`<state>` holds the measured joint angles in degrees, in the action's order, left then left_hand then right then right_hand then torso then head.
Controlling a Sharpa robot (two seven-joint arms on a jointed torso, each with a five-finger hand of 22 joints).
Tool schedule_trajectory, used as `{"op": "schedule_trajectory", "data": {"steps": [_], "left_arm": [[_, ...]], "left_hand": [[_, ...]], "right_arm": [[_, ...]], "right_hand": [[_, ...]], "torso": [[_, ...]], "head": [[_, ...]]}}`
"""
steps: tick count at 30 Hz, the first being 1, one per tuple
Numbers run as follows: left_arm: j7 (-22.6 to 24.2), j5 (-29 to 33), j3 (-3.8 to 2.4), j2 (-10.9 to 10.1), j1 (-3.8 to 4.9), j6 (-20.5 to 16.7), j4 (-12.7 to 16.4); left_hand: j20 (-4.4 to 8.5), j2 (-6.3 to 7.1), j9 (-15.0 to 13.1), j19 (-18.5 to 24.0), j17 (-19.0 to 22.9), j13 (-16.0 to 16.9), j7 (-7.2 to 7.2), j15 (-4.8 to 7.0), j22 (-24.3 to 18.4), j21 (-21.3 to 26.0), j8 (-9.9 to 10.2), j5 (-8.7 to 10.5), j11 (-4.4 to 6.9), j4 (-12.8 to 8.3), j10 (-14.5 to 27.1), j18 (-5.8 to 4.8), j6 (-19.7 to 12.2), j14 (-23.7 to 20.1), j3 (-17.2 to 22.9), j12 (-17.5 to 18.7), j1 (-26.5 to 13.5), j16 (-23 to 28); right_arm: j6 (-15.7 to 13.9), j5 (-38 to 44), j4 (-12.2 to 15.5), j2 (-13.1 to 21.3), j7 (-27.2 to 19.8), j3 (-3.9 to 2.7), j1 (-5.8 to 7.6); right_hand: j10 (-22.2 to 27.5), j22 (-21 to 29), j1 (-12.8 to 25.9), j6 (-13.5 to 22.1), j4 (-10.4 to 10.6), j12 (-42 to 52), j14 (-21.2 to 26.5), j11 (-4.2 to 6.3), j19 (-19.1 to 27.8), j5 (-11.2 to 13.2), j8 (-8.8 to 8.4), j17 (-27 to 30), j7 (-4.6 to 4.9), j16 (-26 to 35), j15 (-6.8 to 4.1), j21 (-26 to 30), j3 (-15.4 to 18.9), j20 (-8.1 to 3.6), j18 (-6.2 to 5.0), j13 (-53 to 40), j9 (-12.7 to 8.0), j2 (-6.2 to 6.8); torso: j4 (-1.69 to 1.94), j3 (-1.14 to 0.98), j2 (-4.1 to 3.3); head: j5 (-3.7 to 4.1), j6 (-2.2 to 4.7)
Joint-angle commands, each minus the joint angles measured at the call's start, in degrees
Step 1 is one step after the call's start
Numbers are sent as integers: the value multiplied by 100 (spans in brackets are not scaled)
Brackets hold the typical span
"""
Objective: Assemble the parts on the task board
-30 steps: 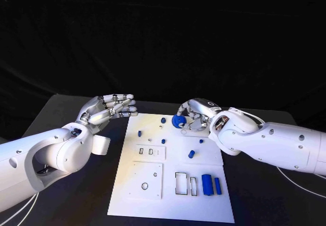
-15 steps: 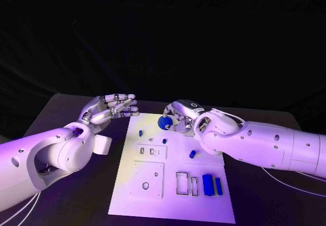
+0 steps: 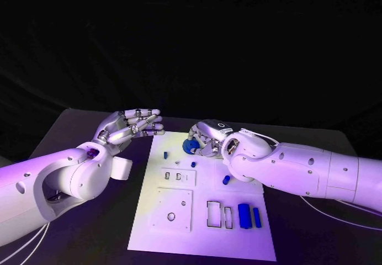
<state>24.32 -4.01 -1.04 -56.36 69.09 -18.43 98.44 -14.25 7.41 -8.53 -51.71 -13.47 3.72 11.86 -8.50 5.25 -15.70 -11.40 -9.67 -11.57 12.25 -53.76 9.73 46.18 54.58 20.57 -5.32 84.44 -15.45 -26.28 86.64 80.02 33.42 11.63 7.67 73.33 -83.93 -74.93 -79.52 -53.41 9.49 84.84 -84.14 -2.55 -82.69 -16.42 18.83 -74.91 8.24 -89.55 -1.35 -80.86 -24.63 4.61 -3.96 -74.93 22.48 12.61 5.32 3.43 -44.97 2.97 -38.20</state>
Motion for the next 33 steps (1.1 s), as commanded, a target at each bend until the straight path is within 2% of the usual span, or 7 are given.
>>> {"op": "schedule_trajectory", "data": {"steps": [1, 14, 24, 29, 30, 31, 33], "left_arm": [[24, 11, -4, 12, 6, 107, 16], [19, 11, -4, 10, 6, 109, 16], [18, 11, -4, 9, 6, 109, 11], [19, 11, -4, 15, 6, 110, 3], [19, 11, -4, 17, 6, 109, 2], [20, 11, -4, 17, 6, 109, 1], [20, 11, -4, 17, 6, 108, 0]], "left_hand": [[-22, 12, 5, -26, -5, 4, 283, -23, -5, -4, 31, 26, -9, -13, 25, 73, -27, -9, 32, 33, -67, 34], [-22, 12, 5, -26, -5, 4, 283, -23, -5, -4, 31, 26, -9, -13, 25, 73, -27, -9, 32, 33, -67, 34], [-22, 12, 5, -26, -5, 4, 283, -23, -5, -4, 31, 26, -9, -13, 25, 73, -27, -9, 32, 33, -67, 34], [-22, 12, 5, -26, -5, 4, 283, -23, -5, -4, 31, 26, -9, -13, 25, 73, -27, -9, 32, 33, -67, 34], [-22, 12, 5, -26, -5, 4, 283, -23, -5, -4, 31, 26, -9, -13, 25, 73, -27, -9, 32, 33, -67, 34], [-22, 12, 5, -26, -5, 4, 283, -23, -5, -4, 31, 26, -9, -13, 25, 73, -27, -9, 32, 33, -67, 34], [-22, 12, 5, -26, -5, 4, 283, -23, -5, -4, 31, 26, -9, -13, 25, 73, -27, -9, 32, 33, -67, 34]], "right_arm": [[143, 95, -39, -23, 47, 2, -12], [192, 102, -122, -68, 52, 8, -31], [141, 87, -127, -70, 16, 12, -38], [131, 47, -131, -64, 5, 13, -38], [142, 31, -130, -60, 4, 13, -38], [147, 27, -130, -58, 4, 13, -38], [167, 6, -130, -51, 1, 13, -38]], "right_hand": [[-170, -360, 15, -187, 13, 14, -561, 40, -22, -16, 16, -1390, -144, -16, -34, 8, -35, -13, 96, -892, 76, -23], [-143, -346, 79, -146, 0, -15, -557, 21, -8, -7, -29, -1375, -120, -12, -20, 27, -110, -5, 92, -863, 74, 26], [-104, -342, 215, 5, -15, -57, -556, -41, 3, 66, -173, -1370, -49, -10, 30, 45, -205, 33, 90, -822, 48, 120], [0, -330, 414, 392, 18, -168, -556, -179, 20, 247, -520, -1373, 102, -11, 149, 74, -155, 135, 86, -702, -58, 222], [9, -326, 458, 400, 44, -175, -557, -194, 24, 161, -560, -1376, 117, -12, 166, 82, -127, 157, 83, -696, -69, 205], [14, -331, 530, 401, 88, -178, -558, -201, 23, -42, -587, -1383, 123, -14, 176, 82, -107, 171, 82, -693, -76, 195], [29, -340, 566, 428, 101, -192, -561, -211, 19, -94, -629, -1397, 132, -18, 183, 79, -68, 181, 83, -679, -87, 214]], "torso": [[-7, -1, 1], [-1, 0, 2], [-8, 4, 3], [-10, 3, 2], [-7, 1, 2], [-6, 2, 2], [-5, 0, 2]], "head": [[-9, -8], [-11, -20], [-20, -32], [-11, -36], [-12, -37], [-12, -37], [-13, -35]]}}
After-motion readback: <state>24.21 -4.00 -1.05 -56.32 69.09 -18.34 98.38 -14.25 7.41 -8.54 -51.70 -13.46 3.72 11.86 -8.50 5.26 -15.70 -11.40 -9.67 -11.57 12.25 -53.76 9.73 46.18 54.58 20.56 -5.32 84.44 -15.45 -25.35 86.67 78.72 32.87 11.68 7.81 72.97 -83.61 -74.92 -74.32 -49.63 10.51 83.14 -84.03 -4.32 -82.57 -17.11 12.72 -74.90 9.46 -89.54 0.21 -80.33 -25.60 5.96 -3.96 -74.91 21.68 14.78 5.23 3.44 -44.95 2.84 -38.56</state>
